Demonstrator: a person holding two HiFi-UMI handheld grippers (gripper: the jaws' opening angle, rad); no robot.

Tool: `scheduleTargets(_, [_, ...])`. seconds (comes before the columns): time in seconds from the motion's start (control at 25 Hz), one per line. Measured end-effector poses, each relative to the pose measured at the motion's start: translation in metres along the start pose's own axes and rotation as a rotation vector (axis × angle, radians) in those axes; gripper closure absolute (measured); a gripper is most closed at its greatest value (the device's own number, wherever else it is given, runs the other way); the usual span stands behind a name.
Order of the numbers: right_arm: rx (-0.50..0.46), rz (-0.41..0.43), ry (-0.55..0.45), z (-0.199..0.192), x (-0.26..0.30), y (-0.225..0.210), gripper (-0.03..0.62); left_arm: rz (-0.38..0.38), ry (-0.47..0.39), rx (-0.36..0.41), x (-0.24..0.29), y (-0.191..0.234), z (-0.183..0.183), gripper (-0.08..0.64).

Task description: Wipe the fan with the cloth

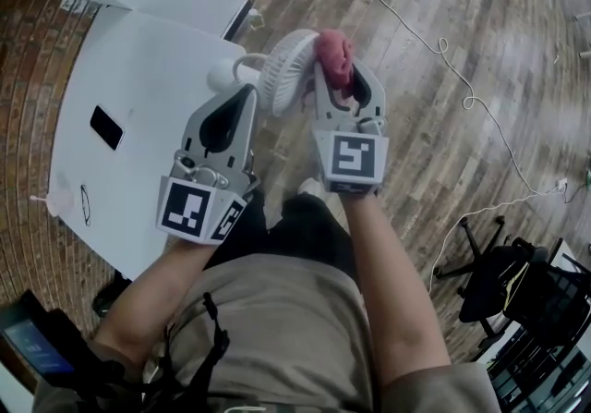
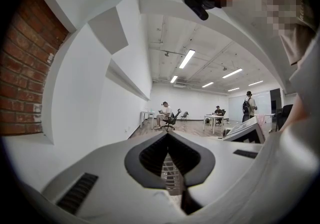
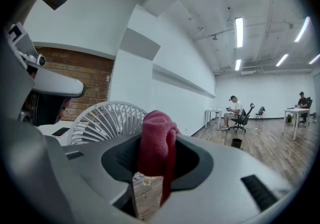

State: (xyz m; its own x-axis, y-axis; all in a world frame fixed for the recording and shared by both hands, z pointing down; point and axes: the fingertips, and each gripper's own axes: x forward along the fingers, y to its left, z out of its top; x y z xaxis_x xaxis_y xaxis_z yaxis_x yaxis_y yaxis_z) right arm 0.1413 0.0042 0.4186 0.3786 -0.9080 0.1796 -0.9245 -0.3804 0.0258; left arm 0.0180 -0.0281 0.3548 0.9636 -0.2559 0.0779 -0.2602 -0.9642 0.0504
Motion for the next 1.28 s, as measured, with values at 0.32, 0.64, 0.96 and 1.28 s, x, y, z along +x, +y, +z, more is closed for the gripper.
scheduleTargets(0.32, [0.001, 0.013, 0.049, -0.028, -0.004, 0.001, 0.42, 0.018, 0.007, -0.004, -0.002, -0.002, -0.004, 0.558])
scheduleTargets(0.64, [0.0, 0.045, 0.121, -0.053, -0.013, 0.013, 0.42, -0.006, 0.027, 0.024, -0.008, -0.017, -0.008, 0.558])
scheduleTargets(0.96, [0.031, 0.069, 0.102, -0.059, -0.017, 0.027, 0.42, 0.0, 0.015, 0.007, -0.011, -0.015, -0.01, 0.558])
scheduleTargets(1.28, [0.072, 0.075, 0.13, -0.068, -0.025, 0.039, 0.42, -0.009, 0.023, -0.002, -0.016, -0.012, -0.01, 0.558])
